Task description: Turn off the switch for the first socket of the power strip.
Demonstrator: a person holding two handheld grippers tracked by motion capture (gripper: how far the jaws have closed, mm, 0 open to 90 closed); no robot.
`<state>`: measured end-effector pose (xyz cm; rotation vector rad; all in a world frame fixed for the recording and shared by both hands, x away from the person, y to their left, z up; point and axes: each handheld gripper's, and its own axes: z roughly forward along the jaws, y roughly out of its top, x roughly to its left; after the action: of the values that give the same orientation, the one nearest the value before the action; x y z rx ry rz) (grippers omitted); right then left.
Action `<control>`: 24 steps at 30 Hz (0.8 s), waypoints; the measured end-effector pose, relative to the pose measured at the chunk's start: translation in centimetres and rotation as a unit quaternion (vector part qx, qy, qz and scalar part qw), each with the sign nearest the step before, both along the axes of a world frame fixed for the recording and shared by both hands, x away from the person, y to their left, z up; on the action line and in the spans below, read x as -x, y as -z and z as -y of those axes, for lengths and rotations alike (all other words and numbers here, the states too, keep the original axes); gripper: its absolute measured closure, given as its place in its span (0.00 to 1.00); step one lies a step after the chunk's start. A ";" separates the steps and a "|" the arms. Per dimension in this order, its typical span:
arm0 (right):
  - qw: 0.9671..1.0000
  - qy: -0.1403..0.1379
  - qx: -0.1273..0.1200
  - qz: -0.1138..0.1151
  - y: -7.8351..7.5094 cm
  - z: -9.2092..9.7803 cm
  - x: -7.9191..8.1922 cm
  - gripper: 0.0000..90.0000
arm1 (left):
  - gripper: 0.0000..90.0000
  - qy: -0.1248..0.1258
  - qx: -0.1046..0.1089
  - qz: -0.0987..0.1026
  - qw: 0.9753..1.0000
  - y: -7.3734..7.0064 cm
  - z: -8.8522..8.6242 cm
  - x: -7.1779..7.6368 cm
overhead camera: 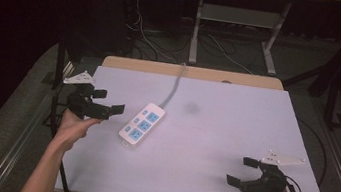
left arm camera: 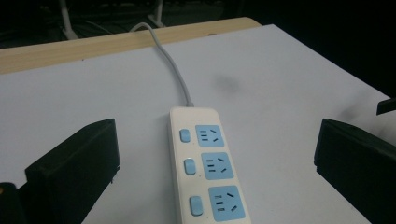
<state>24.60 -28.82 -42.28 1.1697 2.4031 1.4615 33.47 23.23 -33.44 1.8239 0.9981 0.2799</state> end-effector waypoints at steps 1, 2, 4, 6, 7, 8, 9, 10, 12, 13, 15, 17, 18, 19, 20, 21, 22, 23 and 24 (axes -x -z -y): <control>1.000 0.001 0.000 0.000 0.0 0.0 0.0 0.01 | 0.00 -0.001 0.003 0.004 1.000 0.1 0.0 0.3; 1.000 0.001 0.000 0.000 0.0 0.0 0.0 0.01 | 0.00 -0.001 0.006 0.008 1.000 0.2 0.0 0.6; 1.000 0.001 -0.001 0.000 0.0 0.0 0.0 0.01 | 0.00 -0.002 0.012 0.012 1.000 0.4 -0.1 1.1; 1.000 0.001 0.000 0.000 0.0 0.0 0.1 0.01 | 0.00 -0.001 0.015 0.015 1.000 0.7 -0.1 1.5; 1.000 0.001 0.000 0.000 0.0 0.0 0.1 0.01 | 0.00 -0.002 0.017 0.018 1.000 0.8 -0.1 1.8; 1.000 0.002 -0.001 0.000 0.0 0.0 0.1 0.01 | 0.00 -0.004 0.018 0.020 1.000 1.0 -0.1 2.0; 1.000 0.002 -0.001 0.000 0.0 0.0 0.1 0.01 | 0.00 -0.004 0.017 0.022 1.000 1.1 -0.1 2.2; 1.000 0.002 -0.001 -0.001 0.0 0.0 0.1 0.01 | 0.00 -0.005 0.019 0.024 1.000 1.2 -0.1 2.4; 1.000 0.002 -0.001 0.000 0.0 0.1 0.1 0.01 | 0.00 -0.004 0.023 0.025 0.999 1.6 0.0 2.9; 1.000 0.002 -0.001 -0.001 0.0 0.1 0.1 0.01 | 0.00 -0.003 0.023 0.026 0.999 1.8 0.1 3.1; 1.000 0.002 0.000 -0.001 0.0 0.0 0.1 0.01 | 0.00 -0.003 0.025 0.031 0.999 2.2 0.2 3.6; 1.000 0.002 0.000 0.000 0.0 0.0 0.1 0.01 | 0.00 -0.001 0.029 0.032 0.999 2.5 0.5 4.0; 1.000 0.002 0.000 0.000 0.0 0.0 0.1 0.01 | 0.00 0.001 0.031 0.032 0.999 2.7 0.6 4.1; 1.000 0.002 0.000 -0.001 -0.1 0.0 0.1 0.01 | 0.00 0.004 0.030 0.033 0.999 2.8 0.7 4.3; 1.000 0.003 0.000 -0.001 -0.1 0.1 0.1 0.01 | 0.00 0.007 0.031 0.033 0.999 2.9 0.9 4.4; 1.000 0.003 -0.001 -0.001 -0.1 0.1 0.1 0.01 | 0.00 0.009 0.030 0.032 0.999 3.1 1.0 4.6; 1.000 0.003 0.000 -0.001 -0.1 0.1 0.1 0.01 | 0.00 0.012 0.029 0.032 0.999 3.2 1.1 4.7; 1.000 0.003 0.000 -0.001 -0.1 0.1 0.1 0.01 | 0.00 0.013 0.030 0.032 0.999 3.3 1.3 4.8; 1.000 0.003 0.000 0.000 -0.1 0.1 0.2 0.01 | 0.00 0.015 0.029 0.033 0.999 3.5 1.4 4.9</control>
<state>24.44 -28.90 -42.20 1.1767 2.3973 1.4609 28.57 21.87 -36.89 1.7638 0.9237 0.2879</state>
